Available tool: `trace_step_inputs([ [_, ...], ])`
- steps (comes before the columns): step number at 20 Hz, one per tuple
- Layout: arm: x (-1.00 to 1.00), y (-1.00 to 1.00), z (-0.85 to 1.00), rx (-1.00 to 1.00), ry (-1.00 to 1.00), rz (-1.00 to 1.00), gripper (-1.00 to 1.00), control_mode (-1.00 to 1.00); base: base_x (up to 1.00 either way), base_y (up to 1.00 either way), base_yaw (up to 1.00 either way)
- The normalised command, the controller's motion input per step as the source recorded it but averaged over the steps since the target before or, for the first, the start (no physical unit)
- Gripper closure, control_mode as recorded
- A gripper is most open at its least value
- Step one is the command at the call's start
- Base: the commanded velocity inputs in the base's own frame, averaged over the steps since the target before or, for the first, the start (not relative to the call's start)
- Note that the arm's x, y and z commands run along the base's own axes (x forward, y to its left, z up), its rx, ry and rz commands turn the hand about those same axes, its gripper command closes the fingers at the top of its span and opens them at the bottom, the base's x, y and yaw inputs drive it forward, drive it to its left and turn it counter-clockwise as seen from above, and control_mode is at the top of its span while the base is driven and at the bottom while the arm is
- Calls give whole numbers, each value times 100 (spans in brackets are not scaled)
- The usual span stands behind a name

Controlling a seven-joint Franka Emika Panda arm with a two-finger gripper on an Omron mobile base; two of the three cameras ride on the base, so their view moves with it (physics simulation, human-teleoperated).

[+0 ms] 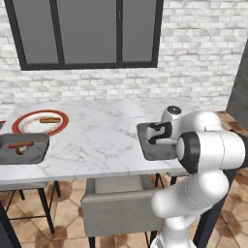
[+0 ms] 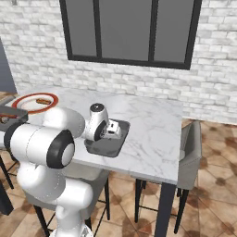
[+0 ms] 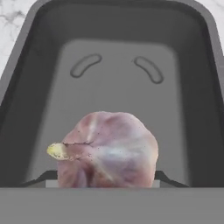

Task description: Place one cooked food and one vegetable from the large plate to each tupperware container.

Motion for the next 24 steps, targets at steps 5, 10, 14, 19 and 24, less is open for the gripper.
trace_step_inputs([
  [5,0,0,-39,0,3,0,100,-100,0,0,0],
  [10,0,0,-30,0,5,0,100,-100,0,0,0],
  [14,6,0,-42,-2,8,0,-100,-100,0,0,0],
  [19,9,-4,-21,0,6,0,-100,-100,0,0,0],
  [24,-17,-3,3,1,-1,0,-100,-100,0,0,0],
])
